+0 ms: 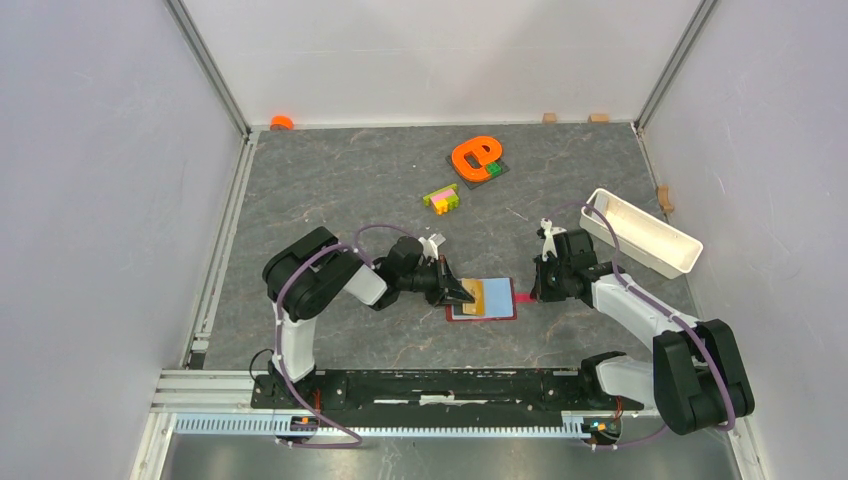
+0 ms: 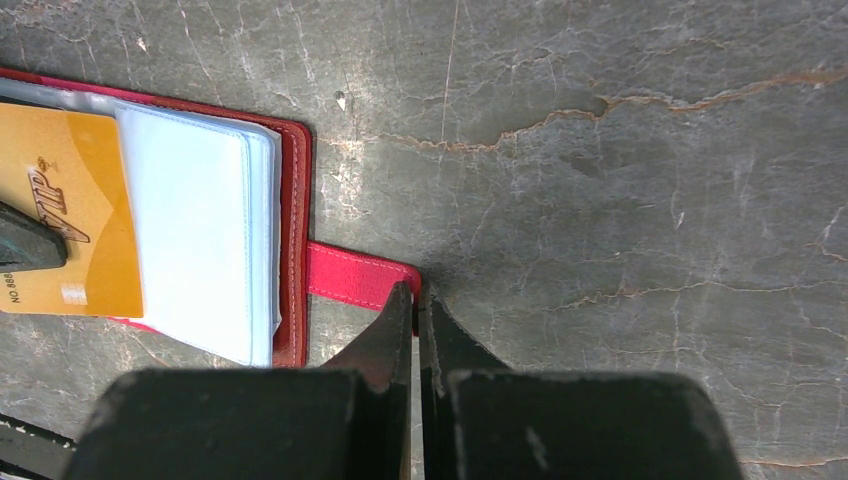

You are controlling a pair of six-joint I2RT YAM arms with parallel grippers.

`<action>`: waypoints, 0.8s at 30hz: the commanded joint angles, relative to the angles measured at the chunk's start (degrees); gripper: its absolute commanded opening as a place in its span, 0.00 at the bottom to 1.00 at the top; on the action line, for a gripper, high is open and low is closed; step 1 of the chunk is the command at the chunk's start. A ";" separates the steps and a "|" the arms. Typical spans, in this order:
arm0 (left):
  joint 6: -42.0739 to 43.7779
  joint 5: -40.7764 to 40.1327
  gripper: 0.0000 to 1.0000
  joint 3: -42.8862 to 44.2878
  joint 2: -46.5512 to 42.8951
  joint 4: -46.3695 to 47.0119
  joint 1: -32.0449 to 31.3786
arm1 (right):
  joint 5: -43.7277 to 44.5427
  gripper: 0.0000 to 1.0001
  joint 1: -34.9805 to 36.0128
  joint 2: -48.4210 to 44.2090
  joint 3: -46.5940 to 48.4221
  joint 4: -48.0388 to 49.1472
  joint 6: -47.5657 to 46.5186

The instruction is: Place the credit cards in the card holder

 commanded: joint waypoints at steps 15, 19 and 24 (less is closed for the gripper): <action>-2.95 -0.27 0.02 0.29 3.32 6.78 -0.50 | 1.80 0.00 -0.31 0.07 -0.32 -2.08 -0.83; -3.01 -0.75 0.02 0.24 3.51 6.75 -0.94 | 1.60 0.00 -0.34 0.04 0.07 -2.11 -0.78; -3.09 -1.42 0.02 0.60 3.96 7.00 -1.44 | 1.30 0.00 -0.31 -0.23 0.20 -2.10 -0.75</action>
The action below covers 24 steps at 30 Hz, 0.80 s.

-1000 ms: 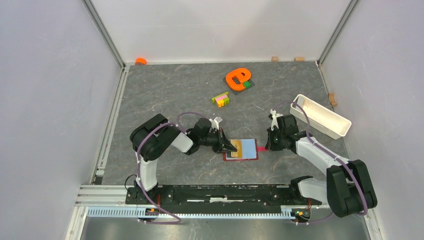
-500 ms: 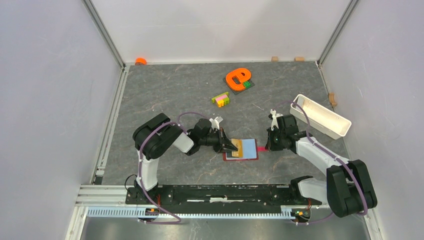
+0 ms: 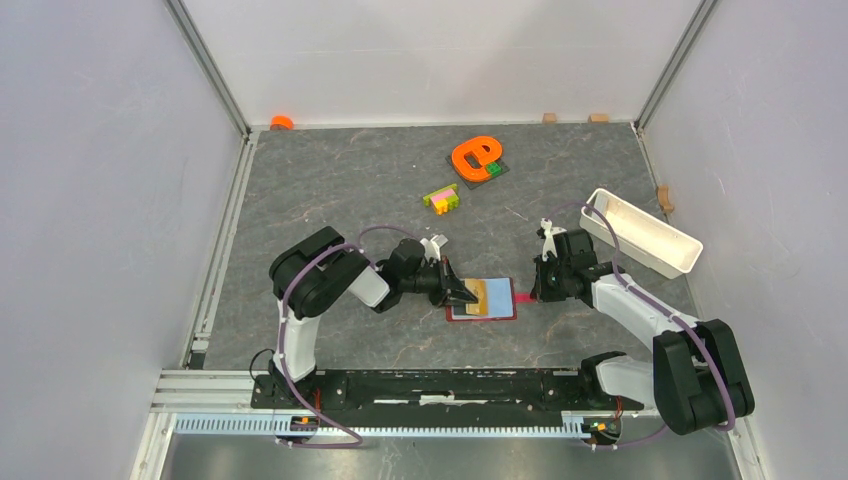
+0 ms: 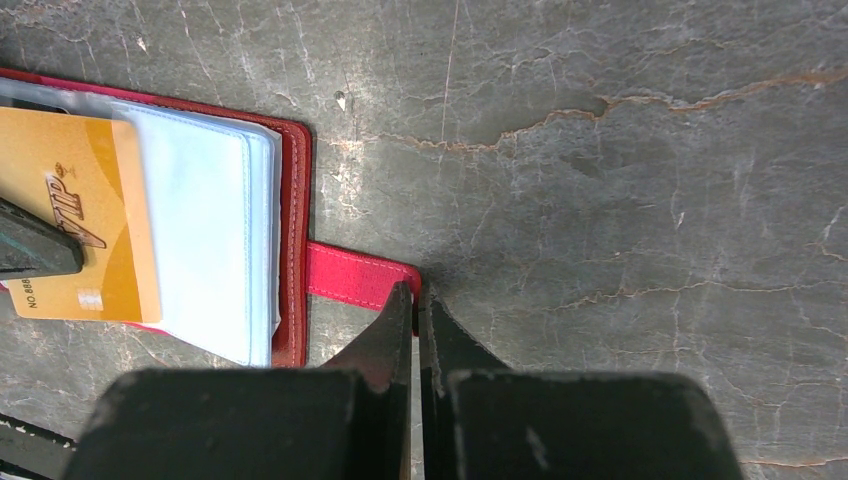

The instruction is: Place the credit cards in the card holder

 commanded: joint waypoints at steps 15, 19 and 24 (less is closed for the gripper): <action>11.89 -8.98 0.27 7.21 -6.33 -24.18 -2.07 | 2.76 0.00 -0.23 -1.59 0.65 -3.05 -0.74; 16.55 -11.80 0.40 9.40 -10.06 -33.30 -2.07 | 3.15 0.00 -0.25 -2.00 0.73 -3.23 -0.83; 20.95 -14.48 0.52 11.72 -13.91 -42.07 -2.05 | 2.93 0.00 -0.32 -1.99 0.73 -3.04 -0.95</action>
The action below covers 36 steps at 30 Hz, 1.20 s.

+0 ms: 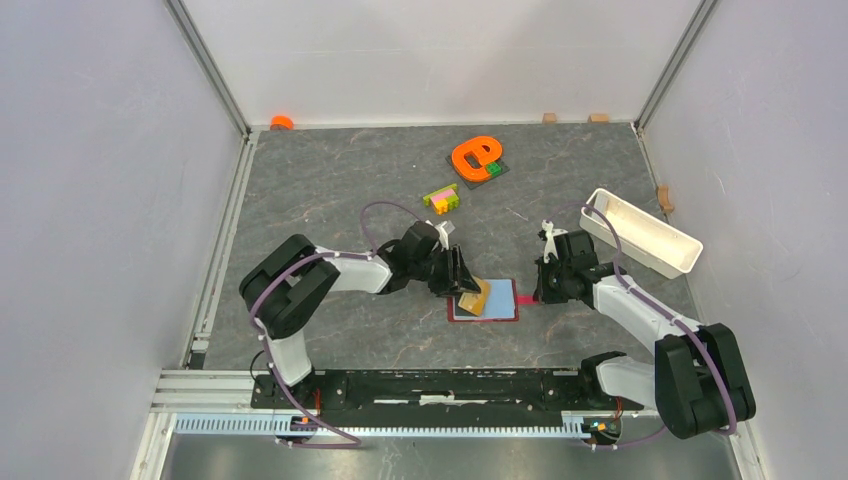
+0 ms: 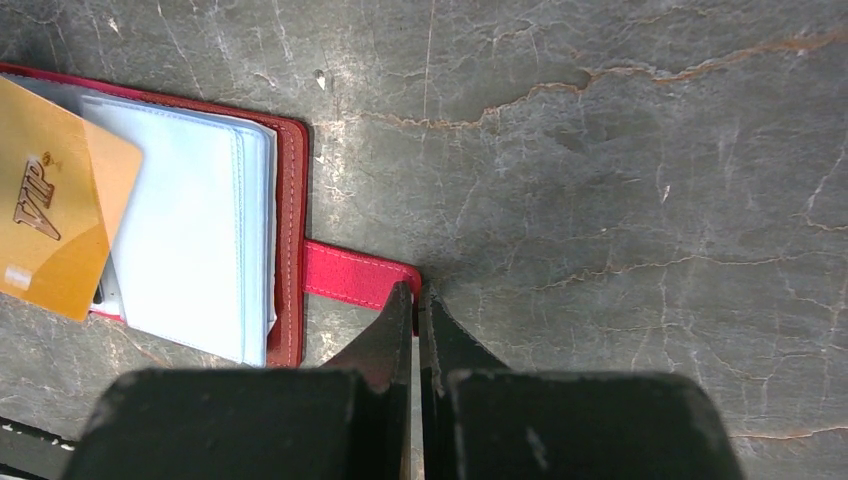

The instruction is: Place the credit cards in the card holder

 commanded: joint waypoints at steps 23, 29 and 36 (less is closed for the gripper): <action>5.73 -3.45 0.54 3.82 -1.71 -10.47 -3.20 | 0.78 0.00 -0.23 -0.59 0.47 -0.35 -0.99; 4.05 -3.61 0.53 3.28 -0.82 -7.50 -3.46 | 0.81 0.00 -0.32 -0.73 0.29 -0.36 -1.06; 2.97 -3.87 0.54 2.57 -0.95 -4.56 -3.90 | 0.85 0.00 -0.35 -0.67 0.06 -0.28 -1.06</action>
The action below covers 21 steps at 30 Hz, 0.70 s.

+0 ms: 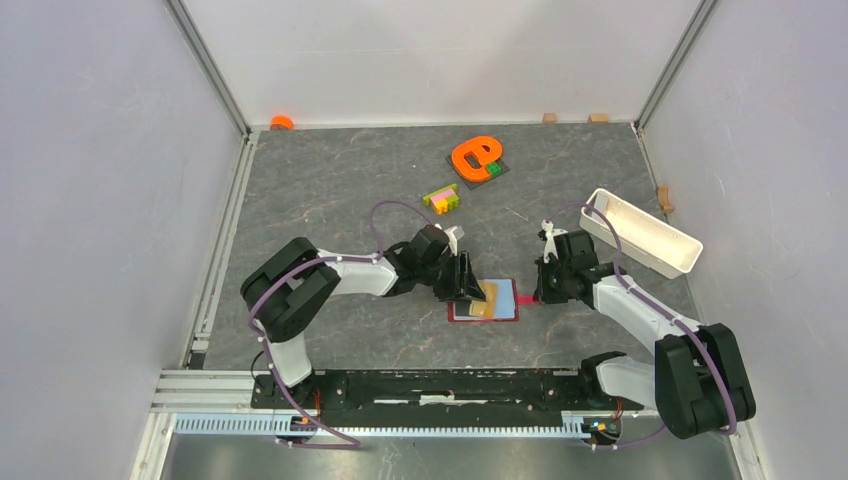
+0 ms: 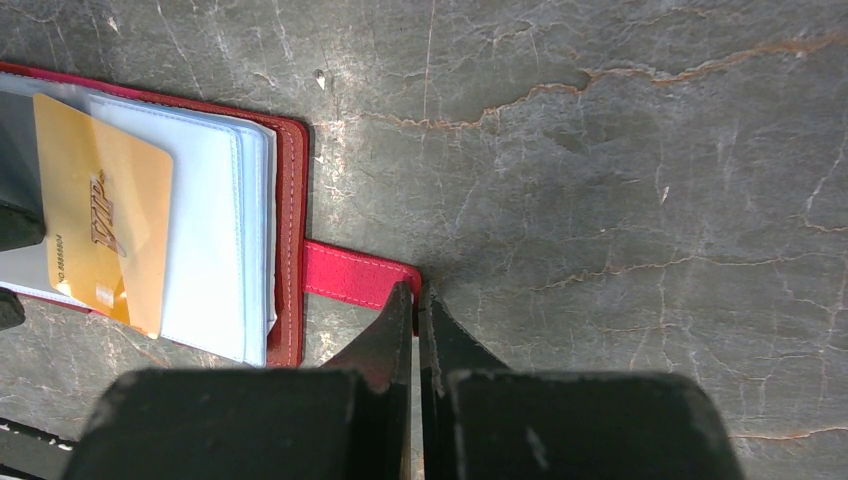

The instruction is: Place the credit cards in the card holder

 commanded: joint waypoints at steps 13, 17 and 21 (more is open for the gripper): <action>29.82 -23.13 0.74 -0.06 -11.07 -8.50 -9.13 | 0.21 0.00 -0.29 -1.08 -0.06 -0.11 -1.16; 39.19 -25.92 0.79 -1.28 -11.75 -7.64 -11.71 | 0.12 0.00 -0.32 -1.30 -0.05 -0.21 -1.21; 44.27 -27.63 0.85 -2.29 -10.58 -5.94 -13.76 | 0.06 0.00 -0.34 -1.39 0.04 -0.20 -1.14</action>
